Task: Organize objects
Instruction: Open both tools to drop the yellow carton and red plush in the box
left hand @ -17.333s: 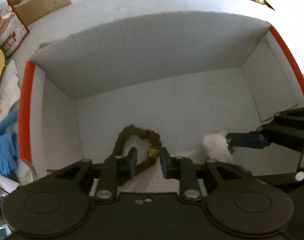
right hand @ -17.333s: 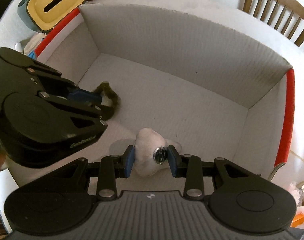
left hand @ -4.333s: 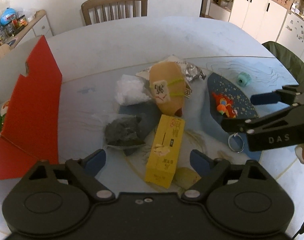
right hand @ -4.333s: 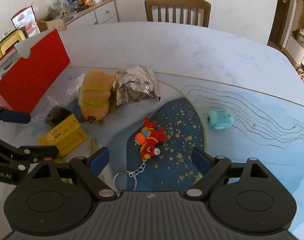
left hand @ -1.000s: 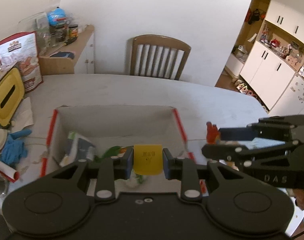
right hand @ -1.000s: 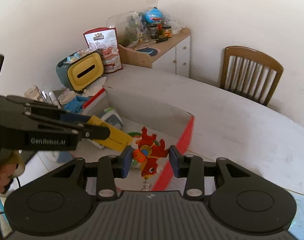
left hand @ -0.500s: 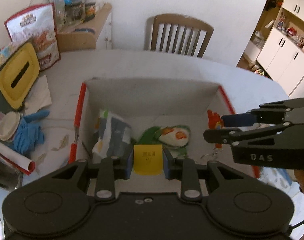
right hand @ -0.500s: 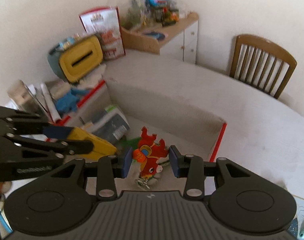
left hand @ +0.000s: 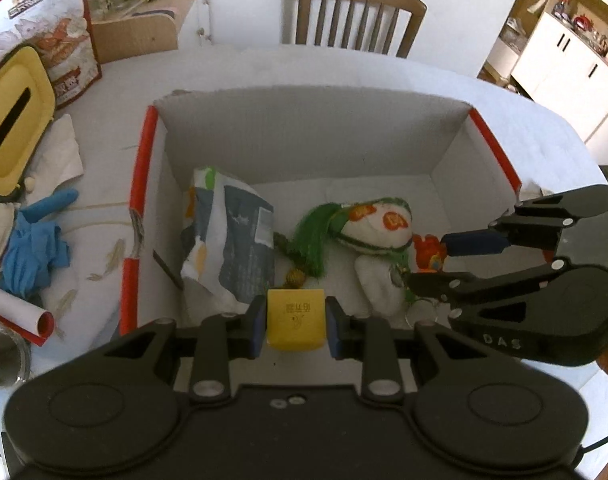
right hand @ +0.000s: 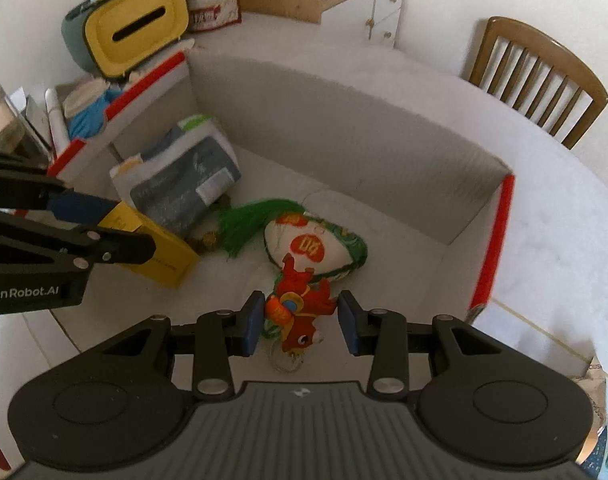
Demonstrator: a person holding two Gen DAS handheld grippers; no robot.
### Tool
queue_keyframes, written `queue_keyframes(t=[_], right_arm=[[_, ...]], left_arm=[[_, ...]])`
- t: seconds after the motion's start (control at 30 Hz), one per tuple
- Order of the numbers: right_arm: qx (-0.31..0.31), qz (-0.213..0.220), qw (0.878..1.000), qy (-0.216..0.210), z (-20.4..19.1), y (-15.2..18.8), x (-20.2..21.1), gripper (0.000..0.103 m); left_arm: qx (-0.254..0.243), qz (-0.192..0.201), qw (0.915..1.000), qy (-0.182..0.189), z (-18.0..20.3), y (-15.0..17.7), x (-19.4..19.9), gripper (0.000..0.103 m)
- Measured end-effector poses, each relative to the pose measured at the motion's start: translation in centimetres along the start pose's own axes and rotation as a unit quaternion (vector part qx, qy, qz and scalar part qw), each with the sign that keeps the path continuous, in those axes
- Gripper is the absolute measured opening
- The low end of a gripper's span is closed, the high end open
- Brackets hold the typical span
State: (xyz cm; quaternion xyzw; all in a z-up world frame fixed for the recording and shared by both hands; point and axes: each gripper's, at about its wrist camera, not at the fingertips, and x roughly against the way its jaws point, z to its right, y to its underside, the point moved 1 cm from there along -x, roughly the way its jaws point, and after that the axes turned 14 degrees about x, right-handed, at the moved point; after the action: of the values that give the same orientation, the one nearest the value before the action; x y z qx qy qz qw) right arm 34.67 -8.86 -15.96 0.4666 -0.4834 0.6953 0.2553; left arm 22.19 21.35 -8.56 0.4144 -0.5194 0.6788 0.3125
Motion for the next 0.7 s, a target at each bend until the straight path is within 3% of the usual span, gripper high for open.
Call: queue_keyframes(t=[0.53, 0.63, 0.7], right_arm=[[-0.02, -0.016, 1.0, -0.012, -0.9, 0.7, -1.7, 0.04], [-0.021, 0.003, 1.0, -0.015, -0.9, 0.6, -0.5, 0.051], [-0.022, 0.017, 1.0, -0.014, -1.0, 0.7, 0.4, 0.065]], left_arm=[[-0.031, -0.019, 0.9992, -0.012, 0.6, -0.5, -0.7, 0.029], [-0.026, -0.026, 0.9993, -0.01, 0.7, -0.4, -1.2, 0.029], [-0.03, -0.027, 0.9991, -0.014, 0.8, -0.2, -1.3, 0.03]])
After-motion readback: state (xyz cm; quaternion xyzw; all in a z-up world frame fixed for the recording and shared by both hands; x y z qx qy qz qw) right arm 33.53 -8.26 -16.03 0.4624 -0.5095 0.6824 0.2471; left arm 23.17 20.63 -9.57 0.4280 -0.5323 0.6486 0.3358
